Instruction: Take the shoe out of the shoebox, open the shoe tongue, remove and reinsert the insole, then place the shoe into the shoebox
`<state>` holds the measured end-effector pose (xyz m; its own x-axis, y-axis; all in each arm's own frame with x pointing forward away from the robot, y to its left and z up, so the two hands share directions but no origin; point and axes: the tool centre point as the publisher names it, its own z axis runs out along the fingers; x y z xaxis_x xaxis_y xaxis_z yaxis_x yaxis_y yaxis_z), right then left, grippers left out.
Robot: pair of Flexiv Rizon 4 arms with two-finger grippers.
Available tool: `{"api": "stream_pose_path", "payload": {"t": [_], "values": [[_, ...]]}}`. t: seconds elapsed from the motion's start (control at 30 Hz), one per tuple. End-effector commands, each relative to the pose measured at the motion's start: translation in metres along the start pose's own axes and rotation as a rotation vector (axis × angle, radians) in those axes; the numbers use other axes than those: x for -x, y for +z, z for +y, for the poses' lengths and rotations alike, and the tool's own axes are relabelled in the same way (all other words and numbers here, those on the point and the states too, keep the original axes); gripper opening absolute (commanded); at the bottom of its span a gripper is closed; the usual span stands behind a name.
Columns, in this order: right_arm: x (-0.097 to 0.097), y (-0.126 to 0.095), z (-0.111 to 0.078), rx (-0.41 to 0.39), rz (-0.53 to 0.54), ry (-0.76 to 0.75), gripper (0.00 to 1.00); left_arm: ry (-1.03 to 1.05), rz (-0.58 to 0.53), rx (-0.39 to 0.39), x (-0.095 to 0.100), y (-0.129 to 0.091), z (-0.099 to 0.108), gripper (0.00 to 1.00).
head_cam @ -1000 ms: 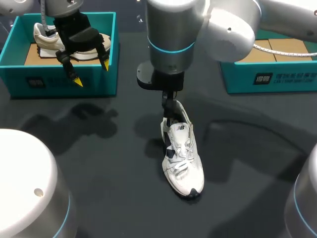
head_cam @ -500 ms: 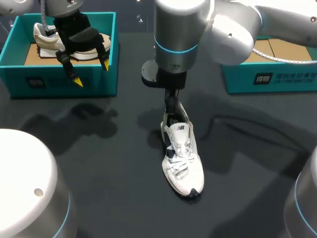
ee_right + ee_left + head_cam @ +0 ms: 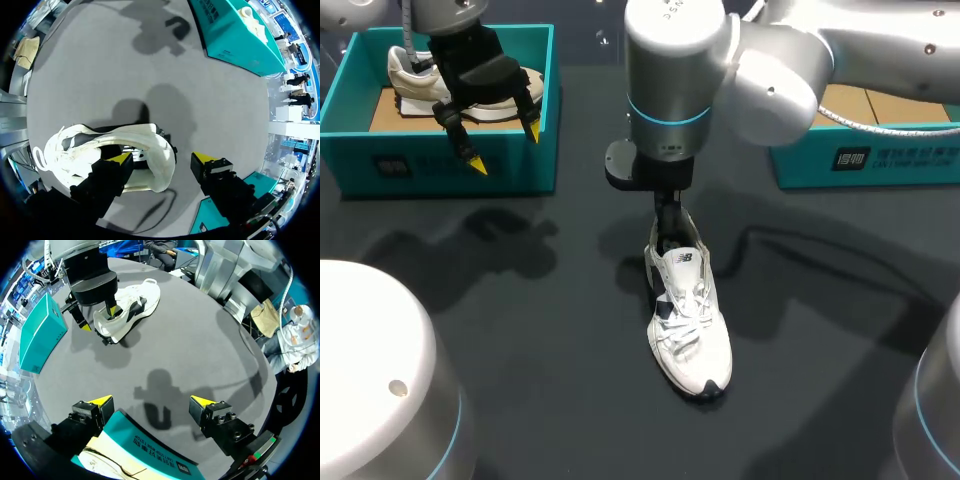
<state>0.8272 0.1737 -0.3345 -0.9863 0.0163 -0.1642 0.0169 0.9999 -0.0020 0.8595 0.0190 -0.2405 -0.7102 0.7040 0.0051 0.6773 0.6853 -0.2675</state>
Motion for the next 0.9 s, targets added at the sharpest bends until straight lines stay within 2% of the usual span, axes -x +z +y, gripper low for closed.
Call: {"api": "stream_pose_path", "payload": {"t": [0.03,0.3,0.5,0.63,0.9], "values": [[0.003,0.009,-0.002,0.008,0.010,-0.003,0.74,0.001,-0.002,0.003,-0.002,0.000,0.000,1.00],[0.001,0.026,-0.009,0.038,0.018,-0.007,0.73,0.001,-0.002,0.003,-0.002,0.000,0.000,1.00],[-0.002,0.035,-0.011,0.044,0.031,-0.001,0.64,0.001,-0.002,0.003,-0.002,0.000,0.000,1.00],[-0.002,0.041,-0.009,0.038,0.051,-0.005,0.50,0.001,-0.002,0.003,-0.002,0.000,0.000,1.00],[-0.002,0.045,-0.006,0.026,0.055,-0.028,0.48,0.001,-0.002,0.003,-0.002,0.000,0.000,1.00]]}}
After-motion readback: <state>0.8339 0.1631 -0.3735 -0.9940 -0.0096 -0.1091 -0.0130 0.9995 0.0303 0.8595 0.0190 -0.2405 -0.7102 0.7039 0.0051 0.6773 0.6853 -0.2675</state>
